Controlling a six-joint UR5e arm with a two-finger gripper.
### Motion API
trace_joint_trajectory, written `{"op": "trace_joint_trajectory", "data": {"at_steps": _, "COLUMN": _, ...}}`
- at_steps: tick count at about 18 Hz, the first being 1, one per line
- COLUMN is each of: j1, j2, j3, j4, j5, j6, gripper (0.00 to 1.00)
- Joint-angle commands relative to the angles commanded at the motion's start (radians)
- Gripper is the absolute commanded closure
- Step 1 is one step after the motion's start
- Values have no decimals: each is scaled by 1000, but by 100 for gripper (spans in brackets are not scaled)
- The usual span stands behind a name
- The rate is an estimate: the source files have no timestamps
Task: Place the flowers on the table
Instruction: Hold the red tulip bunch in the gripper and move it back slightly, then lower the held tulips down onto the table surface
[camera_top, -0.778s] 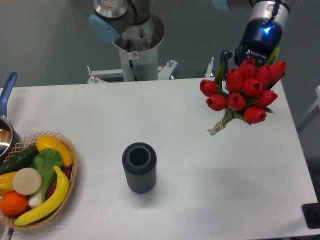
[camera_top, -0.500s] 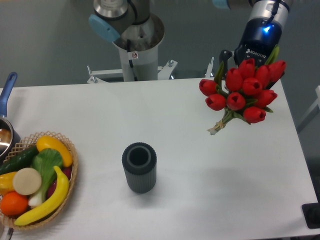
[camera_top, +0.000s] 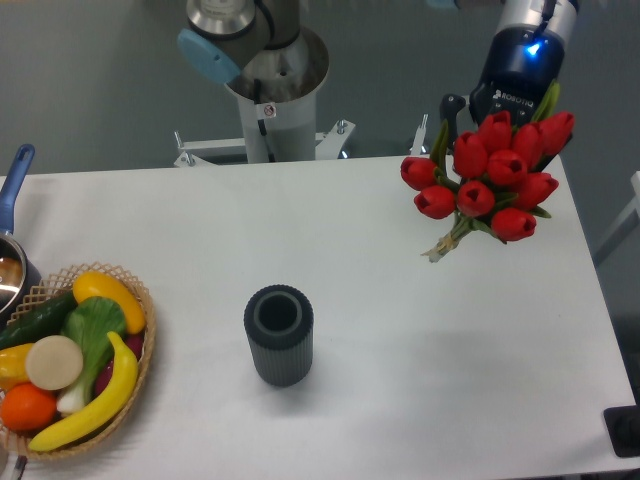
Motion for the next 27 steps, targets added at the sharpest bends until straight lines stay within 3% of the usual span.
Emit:
{"op": "trace_joint_trajectory", "data": {"at_steps": 6, "j1": -18, "j2": 32, "j3": -8, "j4": -3, "j5": 189, "j6": 3, "gripper": 57}}
{"op": "trace_joint_trajectory", "data": {"at_steps": 9, "j1": -52, "j2": 32, "j3": -9, "j4": -3, "j5": 305, "j6": 5, "gripper": 62}}
{"op": "trace_joint_trajectory", "data": {"at_steps": 17, "j1": -115, "j2": 17, "j3": -12, "j4": -5, "j5": 520, "j6": 55, "gripper": 61}}
{"op": "trace_joint_trajectory", "data": {"at_steps": 27, "j1": -192, "j2": -135, "j3": -5, "j4": -3, "j5": 822, "j6": 176, "gripper": 60}}
